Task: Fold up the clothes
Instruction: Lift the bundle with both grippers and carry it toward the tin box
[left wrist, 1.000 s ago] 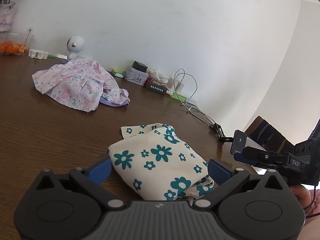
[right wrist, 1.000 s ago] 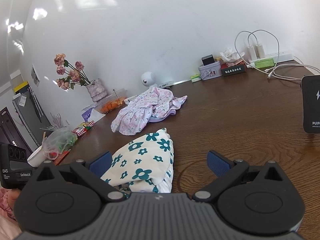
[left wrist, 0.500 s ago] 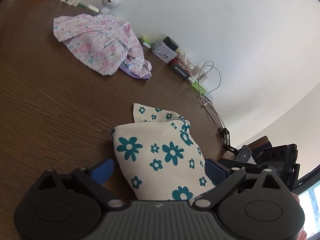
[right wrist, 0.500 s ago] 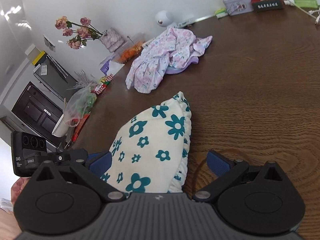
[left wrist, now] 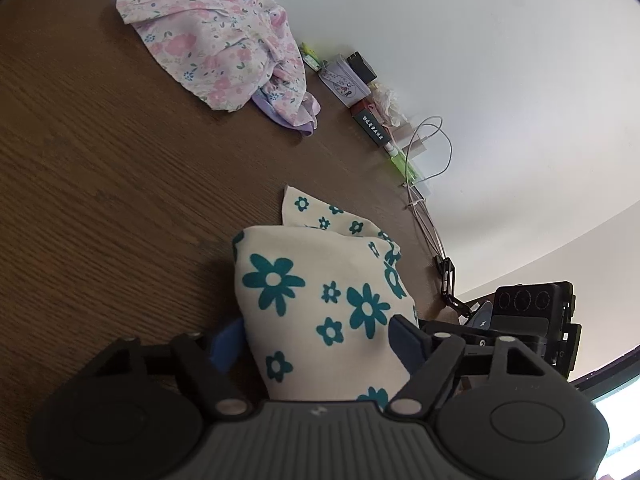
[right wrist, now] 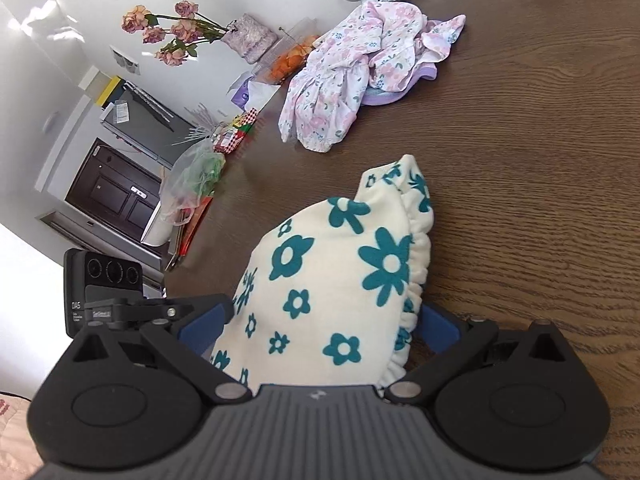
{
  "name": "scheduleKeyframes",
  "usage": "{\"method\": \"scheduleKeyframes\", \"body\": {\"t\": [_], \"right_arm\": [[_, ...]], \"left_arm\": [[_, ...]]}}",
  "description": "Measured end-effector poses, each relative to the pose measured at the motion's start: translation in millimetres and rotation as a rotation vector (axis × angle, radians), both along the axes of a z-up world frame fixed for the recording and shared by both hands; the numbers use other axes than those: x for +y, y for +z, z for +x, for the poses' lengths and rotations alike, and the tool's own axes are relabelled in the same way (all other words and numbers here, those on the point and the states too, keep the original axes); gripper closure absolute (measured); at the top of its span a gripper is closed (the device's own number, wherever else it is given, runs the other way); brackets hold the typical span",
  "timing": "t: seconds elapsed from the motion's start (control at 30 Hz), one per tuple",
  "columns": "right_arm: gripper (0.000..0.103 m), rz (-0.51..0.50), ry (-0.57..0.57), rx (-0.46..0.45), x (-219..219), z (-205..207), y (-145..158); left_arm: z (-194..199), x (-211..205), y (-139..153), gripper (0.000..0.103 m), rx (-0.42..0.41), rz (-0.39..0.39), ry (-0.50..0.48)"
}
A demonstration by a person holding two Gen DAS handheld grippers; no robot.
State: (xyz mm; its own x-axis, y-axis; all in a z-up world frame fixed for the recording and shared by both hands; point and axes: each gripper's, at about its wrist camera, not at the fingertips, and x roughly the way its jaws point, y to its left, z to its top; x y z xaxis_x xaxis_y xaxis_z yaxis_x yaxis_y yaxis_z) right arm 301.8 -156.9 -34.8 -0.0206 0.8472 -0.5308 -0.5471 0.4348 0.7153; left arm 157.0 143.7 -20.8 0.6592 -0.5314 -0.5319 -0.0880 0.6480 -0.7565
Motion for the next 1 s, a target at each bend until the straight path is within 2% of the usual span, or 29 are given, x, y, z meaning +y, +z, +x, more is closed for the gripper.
{"method": "scheduleKeyframes", "body": {"t": [0.1, 0.3, 0.57, 0.67, 0.7, 0.73, 0.8, 1.0], "right_arm": [[0.001, 0.016, 0.005, 0.012, 1, 1, -1], [0.001, 0.068, -0.015, 0.044, -4, 3, -7], [0.001, 0.069, -0.046, 0.046, -3, 1, -7], [0.007, 0.071, -0.082, 0.045, -7, 0, -8], [0.014, 0.072, -0.1, 0.053, -9, 1, -9], [0.025, 0.073, -0.118, 0.061, -11, 3, -11], [0.035, 0.074, -0.151, 0.074, -15, 5, -14], [0.038, 0.075, -0.179, 0.083, -14, 4, -16]], "left_arm": [[5, 6, -6, 0.038, -0.011, -0.038, -0.009], [14, 2, -7, 0.039, -0.06, -0.002, -0.072], [22, 0, -8, 0.039, -0.087, 0.017, -0.103], [24, 1, -8, 0.039, -0.087, 0.016, -0.103], [25, 1, -8, 0.039, -0.087, 0.016, -0.103], [26, 2, -8, 0.039, -0.086, 0.015, -0.101], [28, 3, -8, 0.04, -0.082, 0.015, -0.1], [32, 4, -10, 0.041, -0.089, 0.005, -0.092]]}}
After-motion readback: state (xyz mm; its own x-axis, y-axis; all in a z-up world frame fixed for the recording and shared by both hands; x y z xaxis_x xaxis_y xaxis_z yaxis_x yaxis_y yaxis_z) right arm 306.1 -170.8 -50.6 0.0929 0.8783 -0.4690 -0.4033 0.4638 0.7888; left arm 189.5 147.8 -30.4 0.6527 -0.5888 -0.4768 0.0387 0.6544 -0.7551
